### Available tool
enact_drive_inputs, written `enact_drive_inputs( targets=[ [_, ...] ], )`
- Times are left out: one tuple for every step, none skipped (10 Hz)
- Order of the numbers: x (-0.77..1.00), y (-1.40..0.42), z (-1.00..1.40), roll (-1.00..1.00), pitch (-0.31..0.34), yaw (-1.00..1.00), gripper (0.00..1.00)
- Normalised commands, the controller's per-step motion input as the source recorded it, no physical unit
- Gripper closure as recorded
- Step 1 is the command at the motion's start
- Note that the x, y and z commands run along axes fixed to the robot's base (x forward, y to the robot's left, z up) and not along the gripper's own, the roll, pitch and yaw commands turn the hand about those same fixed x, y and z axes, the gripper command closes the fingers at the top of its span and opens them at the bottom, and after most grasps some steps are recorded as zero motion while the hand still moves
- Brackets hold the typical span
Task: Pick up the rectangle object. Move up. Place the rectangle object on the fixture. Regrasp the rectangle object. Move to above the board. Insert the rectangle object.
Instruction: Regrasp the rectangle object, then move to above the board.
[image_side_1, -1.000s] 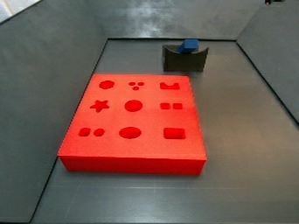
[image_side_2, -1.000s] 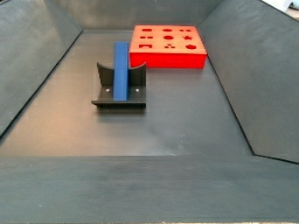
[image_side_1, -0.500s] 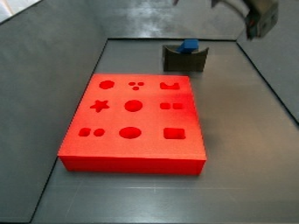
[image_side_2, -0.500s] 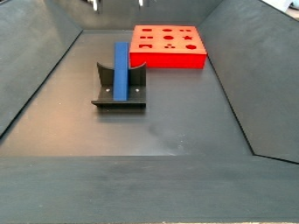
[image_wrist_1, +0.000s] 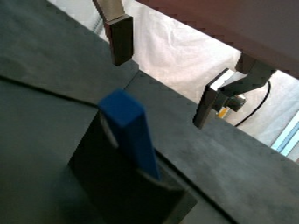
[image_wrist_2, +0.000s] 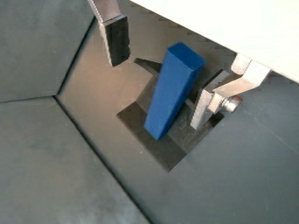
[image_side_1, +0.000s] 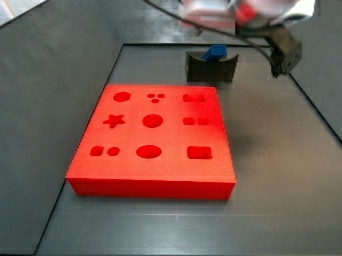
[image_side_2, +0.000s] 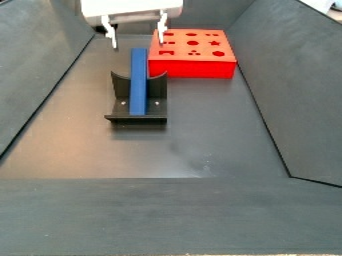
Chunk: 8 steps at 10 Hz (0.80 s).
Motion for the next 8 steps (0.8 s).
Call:
enact_drive_inputs(
  targets=[
    [0.13, 0.00, -0.97, 0.09, -0.098, 0.04, 0.00],
    [0.11, 0.00, -0.75, 0.09, -0.084, 0.01, 0.00],
    [0.10, 0.00, -0.60, 0.09, -0.068, -0.01, 0.00],
    [0.08, -0.01, -0.44, 0.08, -0.054, -0.02, 0.00],
    [0.08, -0.01, -0.29, 0.08, -0.037, -0.02, 0.00],
    [0.00, 0.00, 0.00, 0.00, 0.000, 0.00, 1.00],
    [-0.12, -0.03, 1.00, -0.05, 0.170, -0.16, 1.00],
    [-0.12, -0.03, 1.00, -0.06, 0.165, -0.14, 1.00]
  ],
)
